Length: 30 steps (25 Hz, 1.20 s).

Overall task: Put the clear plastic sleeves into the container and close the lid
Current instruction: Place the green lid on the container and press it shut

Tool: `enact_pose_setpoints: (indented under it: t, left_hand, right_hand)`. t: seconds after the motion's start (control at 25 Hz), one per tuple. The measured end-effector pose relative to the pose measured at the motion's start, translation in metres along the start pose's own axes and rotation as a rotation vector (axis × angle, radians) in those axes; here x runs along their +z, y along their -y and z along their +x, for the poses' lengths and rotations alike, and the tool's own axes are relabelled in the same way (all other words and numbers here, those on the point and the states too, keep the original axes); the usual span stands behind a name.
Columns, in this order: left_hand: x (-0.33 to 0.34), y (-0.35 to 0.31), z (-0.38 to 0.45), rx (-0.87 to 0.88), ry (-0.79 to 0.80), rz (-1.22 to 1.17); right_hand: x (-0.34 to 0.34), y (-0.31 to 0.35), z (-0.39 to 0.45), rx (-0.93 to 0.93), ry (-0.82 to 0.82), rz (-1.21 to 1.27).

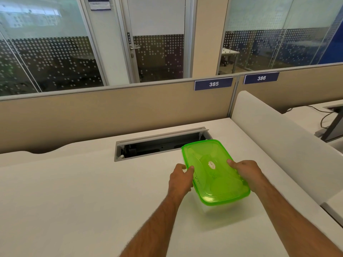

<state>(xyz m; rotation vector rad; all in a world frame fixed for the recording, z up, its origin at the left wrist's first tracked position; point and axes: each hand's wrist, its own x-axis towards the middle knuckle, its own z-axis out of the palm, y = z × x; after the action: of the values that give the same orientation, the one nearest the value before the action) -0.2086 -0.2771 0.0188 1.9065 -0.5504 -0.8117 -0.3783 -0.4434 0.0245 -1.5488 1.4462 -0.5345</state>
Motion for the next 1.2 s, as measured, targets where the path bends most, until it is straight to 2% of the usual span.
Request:
enact_pose_setpoints:
  t: [0.24, 0.44, 0.8, 1.0, 1.2]
  left_hand:
    - [-0.007, -0.005, 0.013, -0.100, 0.034, -0.139]
    - [-0.016, -0.018, 0.040, -0.092, 0.026, -0.191]
    - [-0.014, -0.025, 0.077, -0.101, 0.008, -0.234]
    - [-0.015, -0.031, 0.089, -0.162, 0.074, -0.288]
    - [-0.018, -0.033, 0.092, -0.183, 0.109, -0.295]
  right_hand:
    - [0.003, 0.002, 0.008, 0.031, 0.045, 0.003]
    - [0.002, 0.013, 0.023, 0.159, 0.052, -0.013]
    - [0.037, 0.060, 0.065, 0.021, 0.023, -0.275]
    - [0.042, 0.066, 0.082, 0.044, 0.042, -0.031]
    - [0.044, 0.065, 0.091, 0.107, 0.049, -0.007]
